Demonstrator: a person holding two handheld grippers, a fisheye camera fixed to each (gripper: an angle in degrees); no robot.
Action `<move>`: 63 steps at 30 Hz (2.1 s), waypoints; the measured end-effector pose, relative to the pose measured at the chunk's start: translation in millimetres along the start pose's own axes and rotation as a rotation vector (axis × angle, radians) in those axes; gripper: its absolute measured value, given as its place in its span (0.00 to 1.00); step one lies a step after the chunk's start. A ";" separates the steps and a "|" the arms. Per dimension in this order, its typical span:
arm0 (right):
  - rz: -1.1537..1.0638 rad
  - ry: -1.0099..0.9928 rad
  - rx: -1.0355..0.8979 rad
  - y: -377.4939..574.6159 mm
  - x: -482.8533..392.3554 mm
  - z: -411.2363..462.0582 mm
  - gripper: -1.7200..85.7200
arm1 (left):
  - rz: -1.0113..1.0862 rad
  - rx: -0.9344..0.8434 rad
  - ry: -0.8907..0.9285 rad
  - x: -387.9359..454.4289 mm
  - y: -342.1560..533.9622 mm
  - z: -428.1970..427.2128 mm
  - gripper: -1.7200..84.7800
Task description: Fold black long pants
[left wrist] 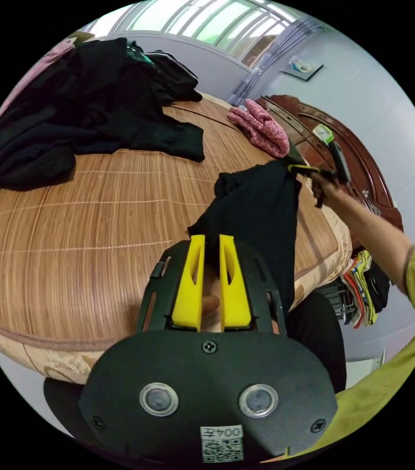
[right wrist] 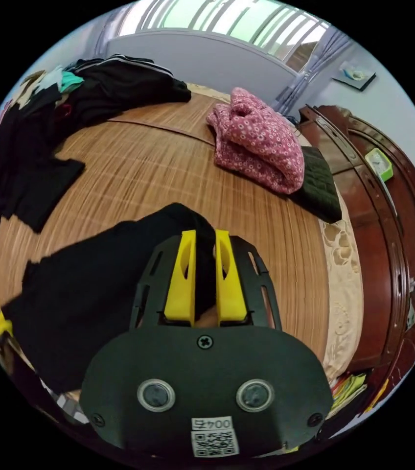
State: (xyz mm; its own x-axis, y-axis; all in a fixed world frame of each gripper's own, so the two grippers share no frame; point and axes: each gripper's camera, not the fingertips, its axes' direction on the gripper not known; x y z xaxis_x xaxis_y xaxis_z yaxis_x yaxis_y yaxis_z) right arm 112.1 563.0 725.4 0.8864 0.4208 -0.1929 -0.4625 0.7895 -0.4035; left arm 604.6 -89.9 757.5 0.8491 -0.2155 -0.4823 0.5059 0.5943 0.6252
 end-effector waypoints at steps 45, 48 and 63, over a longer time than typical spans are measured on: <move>0.269 -0.675 -0.029 294.8 -196.1 -53.9 0.15 | 0.568 -0.243 0.046 67.3 16.7 -27.0 0.04; 0.250 -0.677 0.002 297.0 -210.9 -58.0 0.13 | 0.490 -0.226 0.034 66.2 30.1 -47.4 0.04; 0.125 -0.498 -0.128 256.5 -225.9 -75.0 0.06 | 0.342 -0.123 -0.249 139.2 110.0 -111.3 0.03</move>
State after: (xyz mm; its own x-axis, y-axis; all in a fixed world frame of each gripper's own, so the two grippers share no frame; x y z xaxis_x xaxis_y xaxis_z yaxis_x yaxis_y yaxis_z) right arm -205.5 637.0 598.4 0.6944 0.6942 0.1893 -0.5310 0.6720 -0.5162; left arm 761.6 31.8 690.9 0.9829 -0.1617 -0.0887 0.1807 0.7487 0.6378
